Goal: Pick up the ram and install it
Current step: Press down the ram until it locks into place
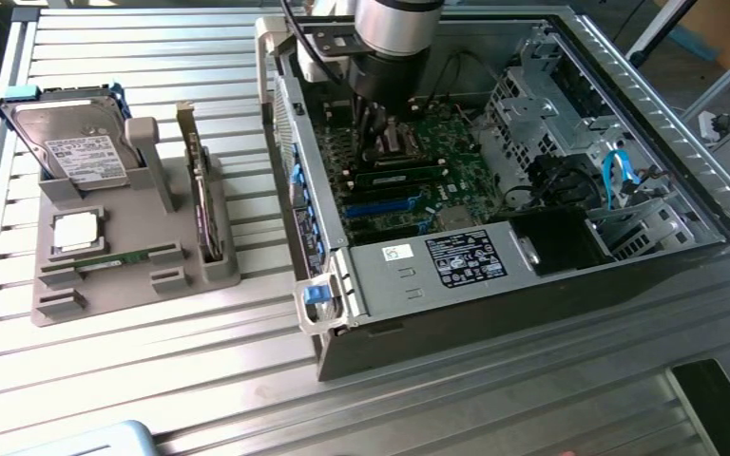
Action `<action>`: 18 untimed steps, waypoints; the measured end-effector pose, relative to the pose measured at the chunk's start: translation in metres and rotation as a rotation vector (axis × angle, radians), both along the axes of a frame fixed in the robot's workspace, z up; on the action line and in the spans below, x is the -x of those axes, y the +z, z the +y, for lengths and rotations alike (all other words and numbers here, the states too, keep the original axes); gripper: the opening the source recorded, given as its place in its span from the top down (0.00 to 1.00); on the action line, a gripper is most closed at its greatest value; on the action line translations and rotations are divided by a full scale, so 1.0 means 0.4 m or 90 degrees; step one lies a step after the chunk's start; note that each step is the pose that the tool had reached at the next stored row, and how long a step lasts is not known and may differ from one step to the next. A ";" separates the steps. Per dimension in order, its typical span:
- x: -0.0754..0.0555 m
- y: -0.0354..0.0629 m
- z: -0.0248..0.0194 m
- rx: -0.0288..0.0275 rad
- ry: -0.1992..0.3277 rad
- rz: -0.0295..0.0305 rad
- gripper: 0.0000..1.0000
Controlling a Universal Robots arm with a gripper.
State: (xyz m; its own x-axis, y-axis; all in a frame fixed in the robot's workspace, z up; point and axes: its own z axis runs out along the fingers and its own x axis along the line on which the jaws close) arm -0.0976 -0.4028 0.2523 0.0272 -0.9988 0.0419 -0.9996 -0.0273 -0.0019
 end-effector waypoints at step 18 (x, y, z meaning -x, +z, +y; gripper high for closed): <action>0.000 -0.036 0.000 0.0001 0.000 0.0001 0.89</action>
